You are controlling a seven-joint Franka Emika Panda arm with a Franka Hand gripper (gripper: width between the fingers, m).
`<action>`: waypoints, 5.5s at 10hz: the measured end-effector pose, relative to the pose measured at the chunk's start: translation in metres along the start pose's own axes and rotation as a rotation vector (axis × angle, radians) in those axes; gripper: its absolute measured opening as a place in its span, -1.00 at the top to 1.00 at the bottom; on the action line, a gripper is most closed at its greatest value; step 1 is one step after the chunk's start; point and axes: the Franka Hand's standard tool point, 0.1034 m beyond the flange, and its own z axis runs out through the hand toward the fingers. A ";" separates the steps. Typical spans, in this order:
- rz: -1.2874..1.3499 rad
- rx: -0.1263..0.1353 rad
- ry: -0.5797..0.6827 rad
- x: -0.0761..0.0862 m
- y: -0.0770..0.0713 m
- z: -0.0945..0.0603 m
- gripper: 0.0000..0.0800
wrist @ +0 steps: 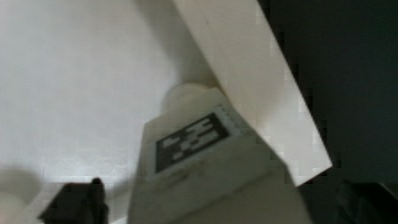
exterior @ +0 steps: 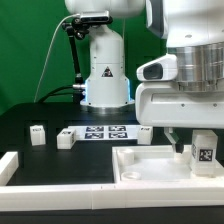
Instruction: Assemble one leg
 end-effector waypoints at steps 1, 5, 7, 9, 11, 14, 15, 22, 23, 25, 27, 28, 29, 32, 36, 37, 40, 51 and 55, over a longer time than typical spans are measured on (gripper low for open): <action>-0.097 -0.012 0.013 0.000 -0.003 -0.001 -0.62; -0.363 -0.023 0.015 0.002 0.000 -0.001 -0.62; -0.352 -0.023 0.015 0.001 -0.001 -0.001 -0.56; -0.352 -0.024 0.016 0.002 0.000 -0.001 -0.12; -0.312 -0.024 0.017 0.002 0.001 -0.001 0.28; -0.151 -0.013 0.015 0.003 0.003 -0.001 0.28; -0.056 -0.003 0.010 0.004 0.004 -0.001 0.28; 0.714 0.000 0.013 0.003 0.012 0.000 0.27; 0.783 -0.004 0.015 0.002 0.013 0.000 0.27; 1.022 -0.015 0.018 0.001 0.014 0.000 0.27; 1.211 -0.022 0.017 -0.001 0.015 0.000 0.27; 1.255 -0.019 0.010 -0.001 0.015 0.000 0.27; 1.305 -0.015 0.002 -0.001 0.015 0.000 0.27; 1.380 -0.014 -0.006 -0.002 0.015 0.001 0.27; 1.238 -0.014 -0.007 -0.001 0.016 0.002 -0.59; 1.129 -0.013 -0.008 -0.001 0.017 0.002 -0.61; 0.824 -0.014 -0.008 -0.001 0.016 0.002 -0.62; -0.132 -0.045 0.014 -0.004 0.009 0.002 -0.62; -0.198 -0.046 0.012 -0.003 0.010 0.003 0.28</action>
Offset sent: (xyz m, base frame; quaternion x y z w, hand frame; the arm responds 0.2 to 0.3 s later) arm 0.0000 0.0000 0.0009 0.0119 -0.0148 -0.1536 0.9880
